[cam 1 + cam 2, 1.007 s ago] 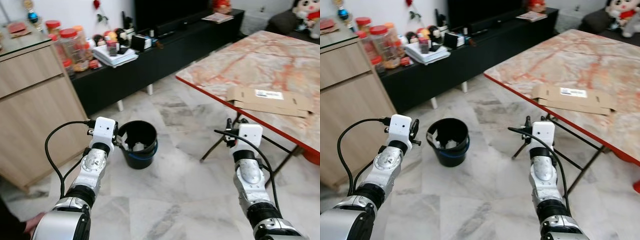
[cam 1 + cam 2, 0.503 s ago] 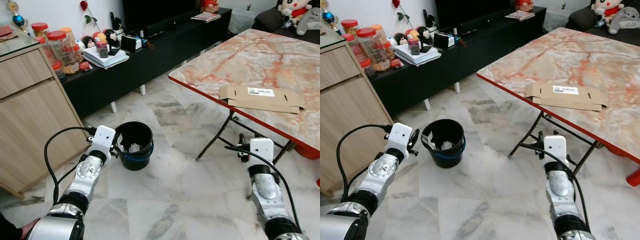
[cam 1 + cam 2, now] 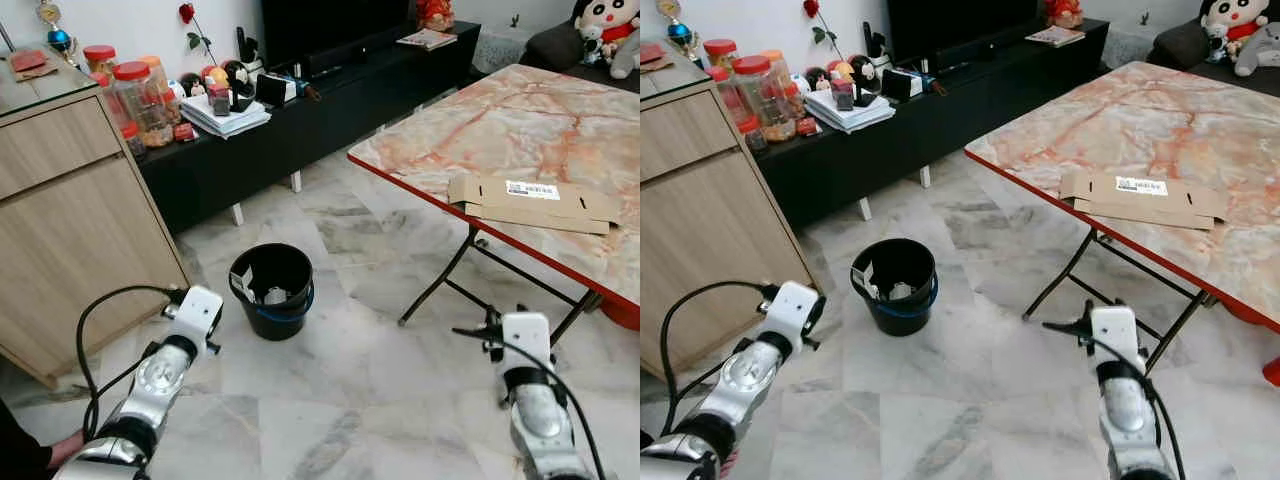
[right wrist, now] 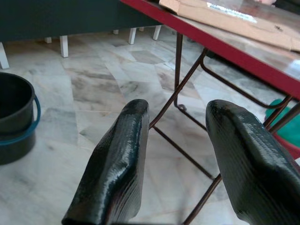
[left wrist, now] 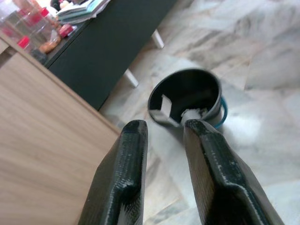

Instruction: Picking trash to rubbish bin

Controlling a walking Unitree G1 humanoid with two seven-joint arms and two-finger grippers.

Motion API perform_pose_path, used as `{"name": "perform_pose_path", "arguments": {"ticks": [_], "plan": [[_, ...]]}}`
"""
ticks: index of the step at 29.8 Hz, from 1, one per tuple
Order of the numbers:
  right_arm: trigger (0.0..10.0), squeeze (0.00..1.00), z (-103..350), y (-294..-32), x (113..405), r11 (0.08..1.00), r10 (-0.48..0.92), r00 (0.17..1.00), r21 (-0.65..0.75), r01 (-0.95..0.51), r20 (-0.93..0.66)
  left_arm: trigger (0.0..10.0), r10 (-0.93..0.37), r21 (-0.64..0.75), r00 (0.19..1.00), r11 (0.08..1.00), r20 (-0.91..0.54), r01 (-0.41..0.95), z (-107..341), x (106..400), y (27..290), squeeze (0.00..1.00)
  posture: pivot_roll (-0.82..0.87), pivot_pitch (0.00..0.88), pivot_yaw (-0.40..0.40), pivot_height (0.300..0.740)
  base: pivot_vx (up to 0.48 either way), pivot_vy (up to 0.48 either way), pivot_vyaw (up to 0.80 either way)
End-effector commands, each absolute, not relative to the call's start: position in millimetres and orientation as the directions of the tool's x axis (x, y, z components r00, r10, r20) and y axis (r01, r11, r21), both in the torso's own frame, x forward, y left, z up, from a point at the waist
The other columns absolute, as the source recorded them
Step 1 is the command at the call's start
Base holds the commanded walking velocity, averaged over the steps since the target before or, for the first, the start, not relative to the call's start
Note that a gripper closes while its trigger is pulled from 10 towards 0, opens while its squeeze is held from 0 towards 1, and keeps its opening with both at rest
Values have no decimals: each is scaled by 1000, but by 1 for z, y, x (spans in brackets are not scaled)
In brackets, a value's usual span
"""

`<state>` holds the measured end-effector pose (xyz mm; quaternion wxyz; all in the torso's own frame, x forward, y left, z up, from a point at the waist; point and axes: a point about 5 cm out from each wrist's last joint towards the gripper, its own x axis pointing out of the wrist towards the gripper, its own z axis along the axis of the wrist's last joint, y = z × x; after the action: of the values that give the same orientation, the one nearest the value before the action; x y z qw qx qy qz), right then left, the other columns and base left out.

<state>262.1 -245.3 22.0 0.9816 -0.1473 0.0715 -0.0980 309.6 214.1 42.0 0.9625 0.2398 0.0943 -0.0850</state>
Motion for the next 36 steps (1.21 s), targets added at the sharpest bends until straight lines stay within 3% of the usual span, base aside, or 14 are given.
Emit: {"name": "perform_pose_path", "arguments": {"ticks": [1,9,13,17,24,28,36], "plan": [[10000,0,18,-245,259,942,-232,965,-277,190,-126,10000,-92,442,947,868,-307,227,27,299,221,0,164,0,24,740,0,0,0],[10000,0,12,-247,249,940,-256,957,-265,214,-137,10000,-84,457,954,864,-287,213,29,299,223,0,155,0,34,740,0,0,0],[10000,0,29,-258,252,926,-304,952,-245,288,-30,10000,-7,411,982,907,-190,86,42,307,227,0,150,0,32,740,0,0,0],[10000,0,20,-255,247,923,-315,945,-258,285,-85,10000,37,388,981,921,-188,40,38,303,227,0,149,0,28,740,0,0,0],[10000,0,-20,-236,226,953,-261,913,-237,191,-314,10000,31,414,936,902,-350,125,5,278,225,0,154,7,23,740,0,0,0],[10000,0,-38,-230,212,961,-231,872,-241,135,-431,10000,43,419,869,887,-493,194,-16,262,228,0,154,8,19,740,0,0,0],[10000,0,-59,-232,185,967,-224,802,-227,113,-554,10000,78,418,807,882,-585,219,-34,238,238,0,152,19,10,740,0,0,0]]}}
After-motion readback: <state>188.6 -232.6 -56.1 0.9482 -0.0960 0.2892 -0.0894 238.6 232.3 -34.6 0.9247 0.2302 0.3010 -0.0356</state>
